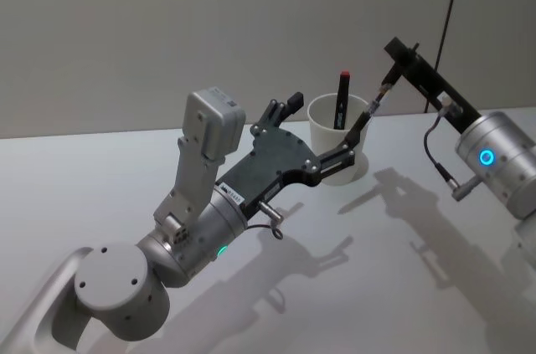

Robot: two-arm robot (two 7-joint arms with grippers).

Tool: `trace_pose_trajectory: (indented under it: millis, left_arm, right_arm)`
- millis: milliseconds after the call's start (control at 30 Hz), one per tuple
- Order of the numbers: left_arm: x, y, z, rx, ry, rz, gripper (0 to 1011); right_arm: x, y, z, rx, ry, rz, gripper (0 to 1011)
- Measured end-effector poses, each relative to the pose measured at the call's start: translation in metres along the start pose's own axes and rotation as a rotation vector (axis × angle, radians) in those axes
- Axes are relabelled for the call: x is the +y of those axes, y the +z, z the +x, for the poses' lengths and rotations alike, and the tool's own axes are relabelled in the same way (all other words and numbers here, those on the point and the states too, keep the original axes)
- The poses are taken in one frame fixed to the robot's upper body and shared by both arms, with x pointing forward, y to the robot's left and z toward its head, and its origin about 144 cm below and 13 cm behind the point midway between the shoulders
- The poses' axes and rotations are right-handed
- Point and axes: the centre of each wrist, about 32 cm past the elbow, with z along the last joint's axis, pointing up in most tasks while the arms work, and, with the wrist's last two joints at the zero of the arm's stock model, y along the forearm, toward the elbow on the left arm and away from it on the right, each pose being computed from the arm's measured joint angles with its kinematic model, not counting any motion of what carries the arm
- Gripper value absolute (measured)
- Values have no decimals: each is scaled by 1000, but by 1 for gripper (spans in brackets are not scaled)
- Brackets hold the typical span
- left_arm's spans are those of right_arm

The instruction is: Place the pen into the pen holder.

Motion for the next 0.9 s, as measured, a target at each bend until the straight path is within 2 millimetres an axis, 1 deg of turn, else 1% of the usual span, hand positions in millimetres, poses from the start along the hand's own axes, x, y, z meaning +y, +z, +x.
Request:
trace_pose_trajectory:
  millis: [900]
  left_arm:
    - [0,0,0,0,0,0,1001]
  right_arm:
    - [18,7,6,-50,-3,67,161]
